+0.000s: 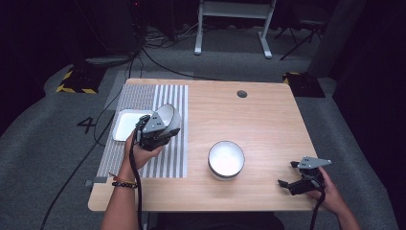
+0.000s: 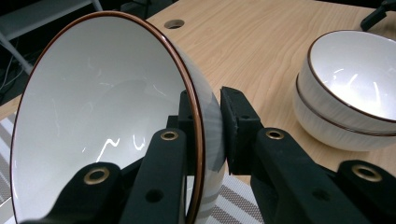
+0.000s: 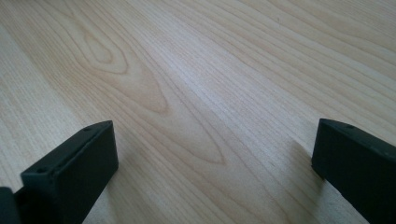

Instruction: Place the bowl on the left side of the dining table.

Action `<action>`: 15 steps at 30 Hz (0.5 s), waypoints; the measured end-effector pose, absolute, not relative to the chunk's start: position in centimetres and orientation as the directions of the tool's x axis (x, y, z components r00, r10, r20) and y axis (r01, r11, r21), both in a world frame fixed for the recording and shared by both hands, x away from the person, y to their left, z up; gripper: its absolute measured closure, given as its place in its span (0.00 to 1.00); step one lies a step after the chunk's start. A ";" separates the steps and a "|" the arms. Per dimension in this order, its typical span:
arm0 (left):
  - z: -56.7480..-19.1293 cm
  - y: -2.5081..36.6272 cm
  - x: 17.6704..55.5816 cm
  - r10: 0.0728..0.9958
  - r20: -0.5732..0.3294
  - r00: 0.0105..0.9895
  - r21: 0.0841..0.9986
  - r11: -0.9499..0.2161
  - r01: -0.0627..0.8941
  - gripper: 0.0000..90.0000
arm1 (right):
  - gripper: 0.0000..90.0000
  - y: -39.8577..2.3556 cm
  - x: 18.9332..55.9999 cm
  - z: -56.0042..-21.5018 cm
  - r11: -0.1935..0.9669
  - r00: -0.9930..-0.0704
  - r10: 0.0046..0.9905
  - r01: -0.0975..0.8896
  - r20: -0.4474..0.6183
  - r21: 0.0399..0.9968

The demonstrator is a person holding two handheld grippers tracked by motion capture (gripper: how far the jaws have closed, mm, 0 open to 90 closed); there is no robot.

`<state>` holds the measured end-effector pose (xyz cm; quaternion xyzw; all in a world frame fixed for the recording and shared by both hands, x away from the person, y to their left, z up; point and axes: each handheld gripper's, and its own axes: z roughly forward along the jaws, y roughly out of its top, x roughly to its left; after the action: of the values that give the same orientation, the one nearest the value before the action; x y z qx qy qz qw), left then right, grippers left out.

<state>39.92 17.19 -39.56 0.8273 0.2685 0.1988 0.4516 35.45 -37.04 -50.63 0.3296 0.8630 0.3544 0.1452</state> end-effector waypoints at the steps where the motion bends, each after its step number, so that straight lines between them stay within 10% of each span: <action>1: -39.6 17.3 40.0 0.629 0.084 0.772 0.854 -0.445 0.269 0.88 | 0.00 -37.0 35.5 -50.6 0.532 -0.741 0.672 0.466 -0.017 0.707; 15: -39.8 18.9 41.0 0.676 0.080 0.732 0.845 -0.436 0.311 0.88 | 0.00 -37.0 35.5 -50.6 0.529 -0.740 0.673 0.470 -0.012 0.707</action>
<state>41.03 18.88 -39.80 0.8212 0.3005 0.2089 0.4378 35.47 -37.01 -50.62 0.3311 0.8627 0.3547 0.1428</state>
